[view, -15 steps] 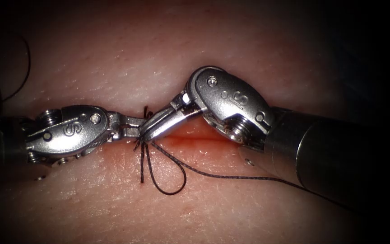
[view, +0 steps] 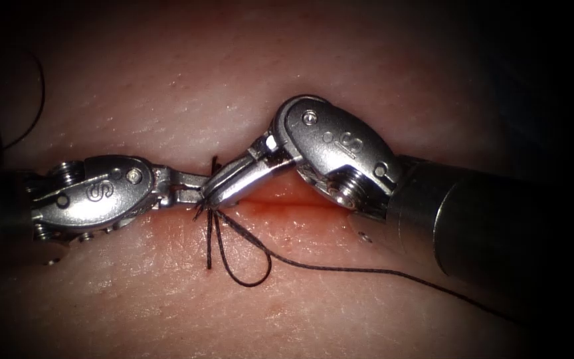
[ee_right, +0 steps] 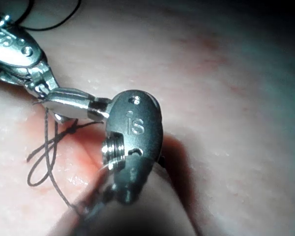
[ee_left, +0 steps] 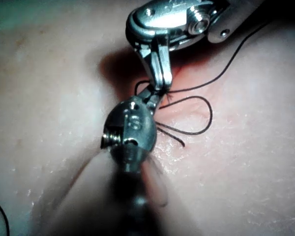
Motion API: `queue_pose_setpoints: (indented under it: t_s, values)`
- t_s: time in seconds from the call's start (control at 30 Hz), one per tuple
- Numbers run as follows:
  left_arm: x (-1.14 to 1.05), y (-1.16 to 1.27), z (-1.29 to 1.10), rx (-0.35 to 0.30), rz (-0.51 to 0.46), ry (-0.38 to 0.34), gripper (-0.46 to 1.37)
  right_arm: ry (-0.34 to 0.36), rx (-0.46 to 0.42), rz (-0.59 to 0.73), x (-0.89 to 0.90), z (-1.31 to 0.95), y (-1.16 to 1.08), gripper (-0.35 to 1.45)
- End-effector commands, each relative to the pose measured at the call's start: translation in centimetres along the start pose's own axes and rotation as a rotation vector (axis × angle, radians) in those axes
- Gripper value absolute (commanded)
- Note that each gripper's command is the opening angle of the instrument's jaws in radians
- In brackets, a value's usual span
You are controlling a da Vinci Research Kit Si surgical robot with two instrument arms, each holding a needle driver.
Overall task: Wound Closure
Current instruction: Wrap the suture once counter-clockwise around the right gripper
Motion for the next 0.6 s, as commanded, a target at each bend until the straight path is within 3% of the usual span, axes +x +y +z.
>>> queue_pose_setpoints:
  t_s: [0.03,0.6]
  values:
    - [0.00,0.01,-0.01,-0.005,0.000,0.000,-0.35,0.000,-0.006,0.000,0.00,0.00,0.00,-0.34]
    - [-0.08,0.28,-0.08,-0.038,0.020,0.003,-0.35,0.000,-0.006,0.000,0.00,0.00,0.00,-0.34]
